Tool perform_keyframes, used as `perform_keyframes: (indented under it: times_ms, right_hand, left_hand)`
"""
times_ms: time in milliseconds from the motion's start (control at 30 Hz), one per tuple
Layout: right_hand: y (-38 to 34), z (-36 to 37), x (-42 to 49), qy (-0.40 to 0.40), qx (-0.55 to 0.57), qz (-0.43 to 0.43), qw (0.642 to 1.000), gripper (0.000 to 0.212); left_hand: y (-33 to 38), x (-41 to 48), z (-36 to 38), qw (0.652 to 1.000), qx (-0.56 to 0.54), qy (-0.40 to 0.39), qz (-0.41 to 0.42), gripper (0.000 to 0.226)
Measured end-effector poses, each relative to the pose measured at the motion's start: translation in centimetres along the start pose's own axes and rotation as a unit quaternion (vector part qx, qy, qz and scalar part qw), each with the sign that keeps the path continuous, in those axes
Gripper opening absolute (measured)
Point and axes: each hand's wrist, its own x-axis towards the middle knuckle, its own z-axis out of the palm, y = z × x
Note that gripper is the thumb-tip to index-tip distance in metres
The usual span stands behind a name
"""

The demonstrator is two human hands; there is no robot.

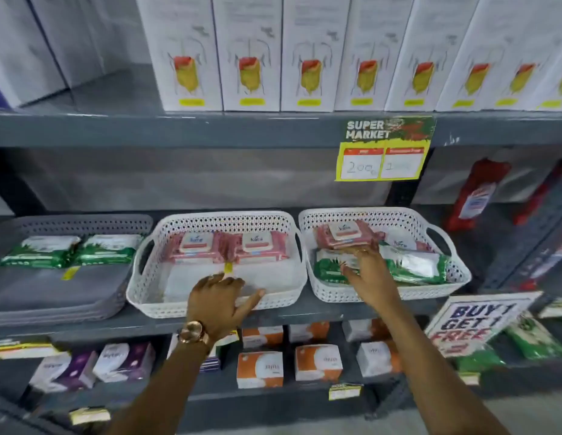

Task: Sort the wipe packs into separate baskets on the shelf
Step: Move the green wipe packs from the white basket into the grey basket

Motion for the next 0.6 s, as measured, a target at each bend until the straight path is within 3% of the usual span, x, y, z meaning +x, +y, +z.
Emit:
perform_keyframes:
  times_ms: [133,200,533,600]
  right_hand:
    - [0.8,0.5,2.7,-0.187,-0.047,0.033,0.981,0.081]
    - [1.0,1.1,3.6,-0.227,-0.061,0.042,0.971,0.091]
    - [4.3,2.0,5.0,-0.233,-0.082,0.018,0.969,0.099]
    - [4.2,1.6,4.9,-0.223,-0.032,0.019,0.974,0.098]
  left_hand:
    - [-0.2,-0.4,0.6,0.998,0.007,0.054,-0.021,0.075]
    - [-0.3,-0.4,1.0,0.998,-0.001,0.064,-0.023,0.076]
    - [-0.4,0.0,2.1,0.991,-0.004,0.132,-0.033,0.072]
    - [-0.3,0.0,1.8,0.991,0.007,0.129,-0.028,0.072]
